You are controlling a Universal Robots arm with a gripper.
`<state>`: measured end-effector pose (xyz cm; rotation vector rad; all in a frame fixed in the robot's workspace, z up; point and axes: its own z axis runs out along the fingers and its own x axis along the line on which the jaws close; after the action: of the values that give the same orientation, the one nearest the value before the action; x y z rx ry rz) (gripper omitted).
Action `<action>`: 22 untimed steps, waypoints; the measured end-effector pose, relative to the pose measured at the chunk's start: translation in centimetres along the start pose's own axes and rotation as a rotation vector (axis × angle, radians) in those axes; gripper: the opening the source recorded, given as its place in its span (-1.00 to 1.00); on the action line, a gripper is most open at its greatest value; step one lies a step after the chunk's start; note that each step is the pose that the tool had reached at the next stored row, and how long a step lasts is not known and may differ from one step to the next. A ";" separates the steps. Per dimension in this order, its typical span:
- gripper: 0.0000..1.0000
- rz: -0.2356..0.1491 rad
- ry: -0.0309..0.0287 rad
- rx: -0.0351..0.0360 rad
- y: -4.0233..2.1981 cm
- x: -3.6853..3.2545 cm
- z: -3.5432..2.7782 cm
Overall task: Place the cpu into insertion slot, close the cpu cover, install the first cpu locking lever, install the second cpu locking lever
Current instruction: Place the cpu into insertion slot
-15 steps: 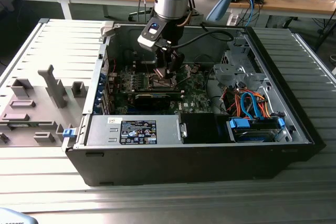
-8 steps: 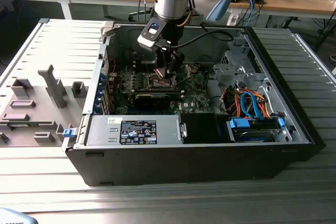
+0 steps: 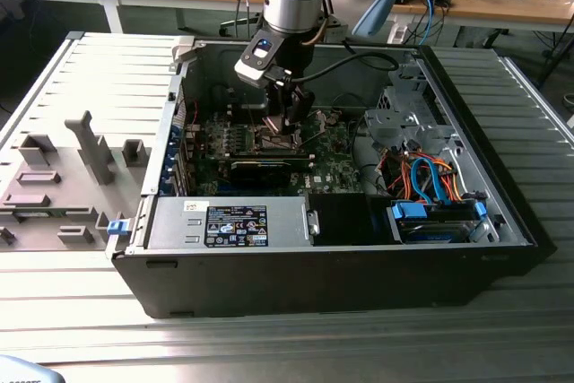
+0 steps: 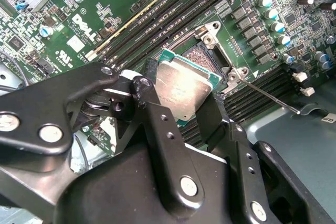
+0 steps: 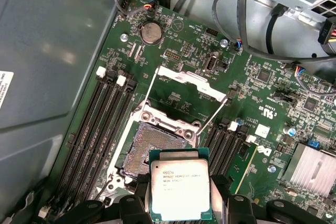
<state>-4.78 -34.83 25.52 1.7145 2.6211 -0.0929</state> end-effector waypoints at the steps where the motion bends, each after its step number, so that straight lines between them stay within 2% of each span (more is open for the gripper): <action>1: 0.09 0.000 0.0000 0.0000 0.00 0.00 0.00; 22: 0.09 0.013 0.0006 0.0005 0.00 0.00 0.00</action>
<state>-4.78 -34.83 25.52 1.7314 2.6105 -0.0931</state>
